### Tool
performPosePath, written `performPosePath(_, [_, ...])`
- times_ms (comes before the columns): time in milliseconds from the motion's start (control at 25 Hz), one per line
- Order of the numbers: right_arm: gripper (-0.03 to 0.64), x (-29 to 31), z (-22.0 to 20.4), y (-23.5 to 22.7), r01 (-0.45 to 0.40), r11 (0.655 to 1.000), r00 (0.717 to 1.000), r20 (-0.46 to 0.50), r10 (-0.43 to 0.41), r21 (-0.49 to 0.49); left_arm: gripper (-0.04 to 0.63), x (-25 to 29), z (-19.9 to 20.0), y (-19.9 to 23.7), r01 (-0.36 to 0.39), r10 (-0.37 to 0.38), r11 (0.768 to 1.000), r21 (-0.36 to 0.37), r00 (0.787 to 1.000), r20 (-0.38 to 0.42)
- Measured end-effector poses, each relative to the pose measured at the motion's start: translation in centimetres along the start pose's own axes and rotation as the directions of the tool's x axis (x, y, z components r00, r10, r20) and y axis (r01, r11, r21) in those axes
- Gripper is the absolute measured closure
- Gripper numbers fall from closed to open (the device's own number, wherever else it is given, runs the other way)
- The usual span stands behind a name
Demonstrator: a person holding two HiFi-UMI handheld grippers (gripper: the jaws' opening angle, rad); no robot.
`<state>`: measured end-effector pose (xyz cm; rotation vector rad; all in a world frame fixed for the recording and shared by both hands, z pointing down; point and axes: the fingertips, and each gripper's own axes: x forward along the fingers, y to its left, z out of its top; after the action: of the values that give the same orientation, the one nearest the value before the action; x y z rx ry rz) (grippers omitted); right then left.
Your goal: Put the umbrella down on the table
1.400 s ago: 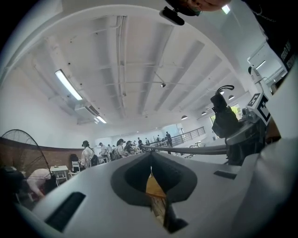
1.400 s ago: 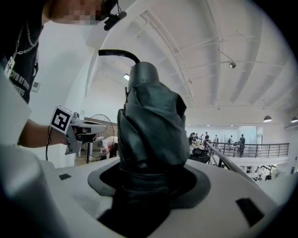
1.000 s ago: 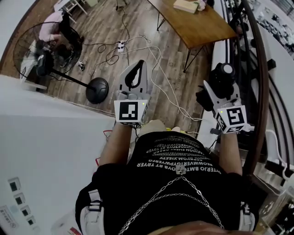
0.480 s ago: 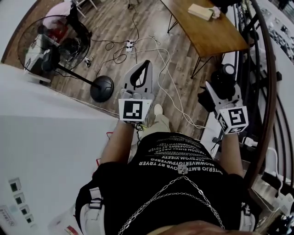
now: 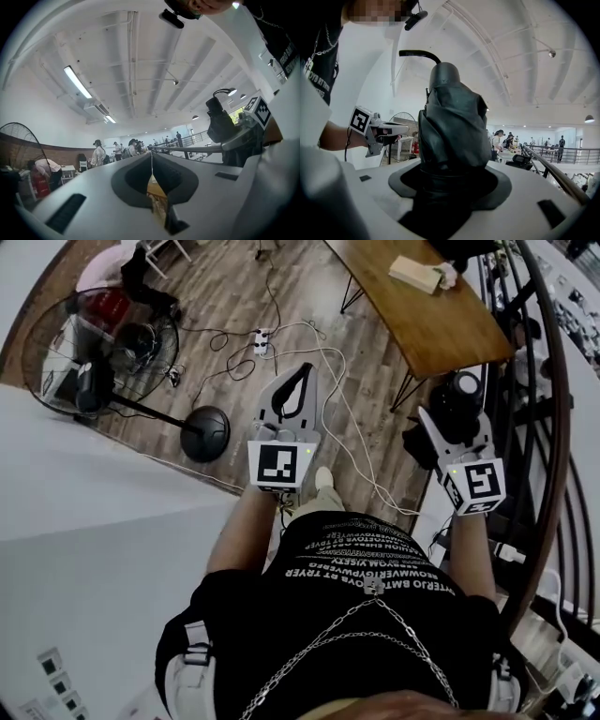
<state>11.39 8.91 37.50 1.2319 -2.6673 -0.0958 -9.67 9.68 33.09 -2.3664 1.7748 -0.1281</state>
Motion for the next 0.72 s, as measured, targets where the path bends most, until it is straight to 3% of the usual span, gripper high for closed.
performPosePath(480, [0.330, 8.6, 1.4, -2.2, 0.040, 0.999, 0.999, -0.022, -0.039, 0.005, 0.566, 6.3, -1.6, 6.7, 0.010, -0.010, 1.000, -0.014, 0.999, -0.039])
performPosePath(720, [0.330, 11.8, 1.9, -1.9, 0.048, 0.999, 0.999, -0.023, -0.048, -0.004, 0.566, 8.1, -3.4, 10.4, 0.016, -0.016, 1.000, -0.022, 1.000, -0.023])
